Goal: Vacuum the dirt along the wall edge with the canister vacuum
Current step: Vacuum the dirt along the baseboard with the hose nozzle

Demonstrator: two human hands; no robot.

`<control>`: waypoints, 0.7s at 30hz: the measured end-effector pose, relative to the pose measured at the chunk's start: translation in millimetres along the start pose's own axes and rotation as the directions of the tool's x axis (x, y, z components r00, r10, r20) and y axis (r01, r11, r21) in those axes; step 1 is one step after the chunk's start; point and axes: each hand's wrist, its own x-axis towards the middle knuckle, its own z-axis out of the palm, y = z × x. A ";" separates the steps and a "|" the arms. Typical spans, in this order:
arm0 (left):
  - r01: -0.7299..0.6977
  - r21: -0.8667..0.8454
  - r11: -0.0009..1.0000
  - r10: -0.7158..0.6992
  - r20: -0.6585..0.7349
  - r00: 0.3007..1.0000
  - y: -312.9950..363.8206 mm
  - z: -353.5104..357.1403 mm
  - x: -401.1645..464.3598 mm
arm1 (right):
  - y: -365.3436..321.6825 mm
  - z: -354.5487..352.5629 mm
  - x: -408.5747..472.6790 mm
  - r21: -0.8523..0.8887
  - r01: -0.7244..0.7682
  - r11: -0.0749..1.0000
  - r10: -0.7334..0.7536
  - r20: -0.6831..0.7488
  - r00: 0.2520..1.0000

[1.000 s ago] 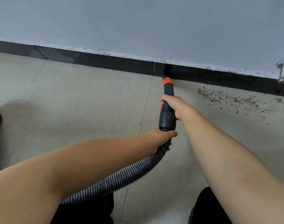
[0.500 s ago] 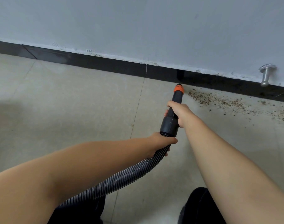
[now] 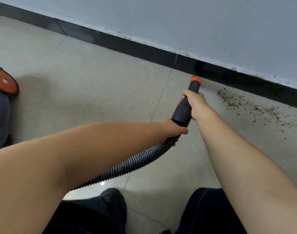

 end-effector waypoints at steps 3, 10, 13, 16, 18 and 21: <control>-0.003 -0.034 0.999 0.004 0.020 1.000 -19.6 7.4 15.7 | 15.4 2.1 4.5 -0.075 0.089 0.993 -0.094 -0.064 0.994; 0.007 -0.143 0.990 0.015 0.152 0.988 -40.2 43.0 6.9 | 29.1 -21.7 -13.9 -0.233 0.026 0.972 -0.037 -0.042 0.998; 0.056 -0.135 0.989 -0.021 0.249 0.968 -51.4 63.6 -9.5 | 40.9 -43.8 -32.5 -0.311 -0.018 0.950 0.012 -0.020 1.000; 0.081 -0.052 0.995 -0.060 0.319 0.946 -66.3 75.1 -27.5 | 59.0 -63.8 -52.3 -0.323 -0.045 0.945 0.039 -0.026 0.999; 0.089 0.023 0.996 -0.092 0.368 0.925 -75.0 77.3 -39.7 | 74.7 -75.7 -67.4 -0.251 -0.067 0.966 0.052 -0.068 0.996; 0.082 0.131 0.988 -0.129 0.407 0.904 -88.4 81.5 -53.2 | 98.5 -91.0 -88.4 -0.101 -0.115 0.988 0.101 -0.132 0.986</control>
